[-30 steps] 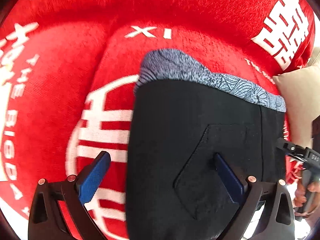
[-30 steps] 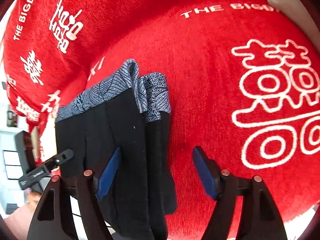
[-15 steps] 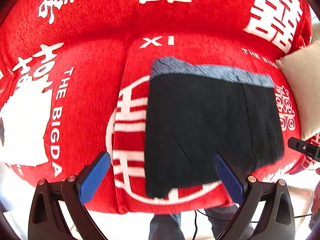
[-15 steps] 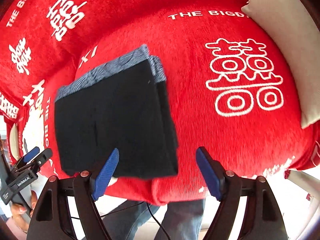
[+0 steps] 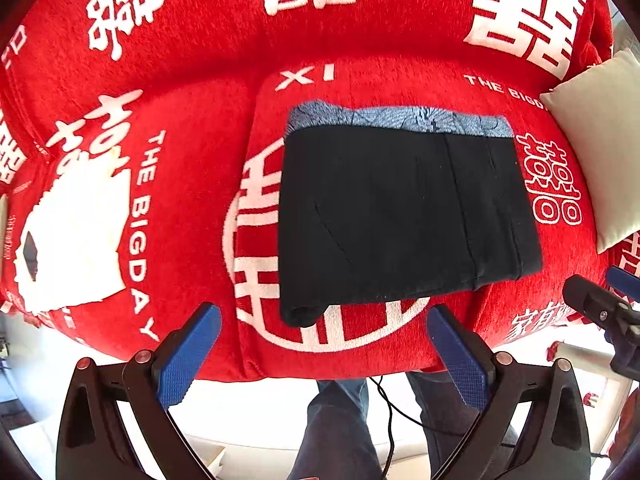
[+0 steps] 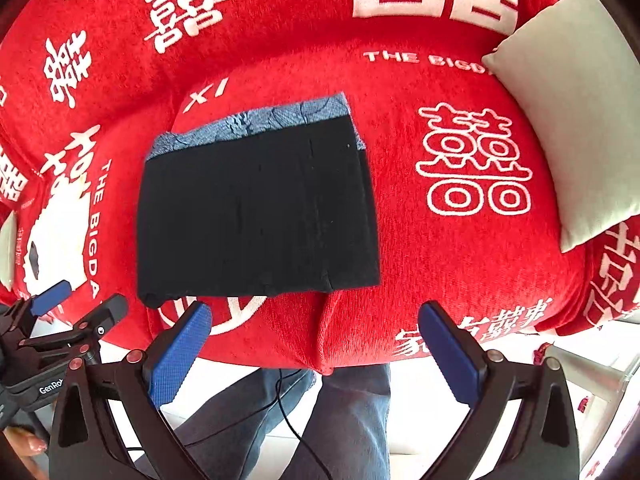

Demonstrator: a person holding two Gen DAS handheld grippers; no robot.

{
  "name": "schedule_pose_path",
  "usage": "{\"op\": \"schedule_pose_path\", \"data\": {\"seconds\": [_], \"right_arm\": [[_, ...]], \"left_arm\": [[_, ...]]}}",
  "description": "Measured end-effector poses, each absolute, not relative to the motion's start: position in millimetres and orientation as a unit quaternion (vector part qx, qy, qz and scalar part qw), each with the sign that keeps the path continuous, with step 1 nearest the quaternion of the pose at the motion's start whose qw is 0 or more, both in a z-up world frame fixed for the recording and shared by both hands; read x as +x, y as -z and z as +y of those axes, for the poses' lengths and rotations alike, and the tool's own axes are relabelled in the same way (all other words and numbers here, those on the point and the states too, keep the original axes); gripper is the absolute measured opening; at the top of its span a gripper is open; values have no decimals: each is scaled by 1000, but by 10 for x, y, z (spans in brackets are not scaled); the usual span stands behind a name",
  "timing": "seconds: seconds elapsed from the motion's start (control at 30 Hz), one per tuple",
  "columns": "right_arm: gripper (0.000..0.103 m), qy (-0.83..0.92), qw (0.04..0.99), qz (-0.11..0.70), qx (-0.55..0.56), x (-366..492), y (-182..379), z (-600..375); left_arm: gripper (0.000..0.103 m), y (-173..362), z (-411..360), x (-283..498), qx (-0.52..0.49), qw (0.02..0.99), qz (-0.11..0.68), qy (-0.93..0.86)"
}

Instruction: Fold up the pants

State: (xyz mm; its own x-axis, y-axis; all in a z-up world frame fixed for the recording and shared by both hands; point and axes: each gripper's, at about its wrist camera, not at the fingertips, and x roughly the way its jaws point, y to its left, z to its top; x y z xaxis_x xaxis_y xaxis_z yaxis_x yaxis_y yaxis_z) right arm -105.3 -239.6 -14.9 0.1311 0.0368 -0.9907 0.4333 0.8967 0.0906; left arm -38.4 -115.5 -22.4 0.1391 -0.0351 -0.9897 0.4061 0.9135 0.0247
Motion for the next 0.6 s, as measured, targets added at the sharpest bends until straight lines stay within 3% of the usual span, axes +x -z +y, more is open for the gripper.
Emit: {"op": "schedule_pose_path", "data": {"seconds": [0.6], "right_arm": [[103,149,725,649,178,-1047,-131,-2199]], "left_arm": [[103,-52,-1118,-478,159,738,637,156]]}}
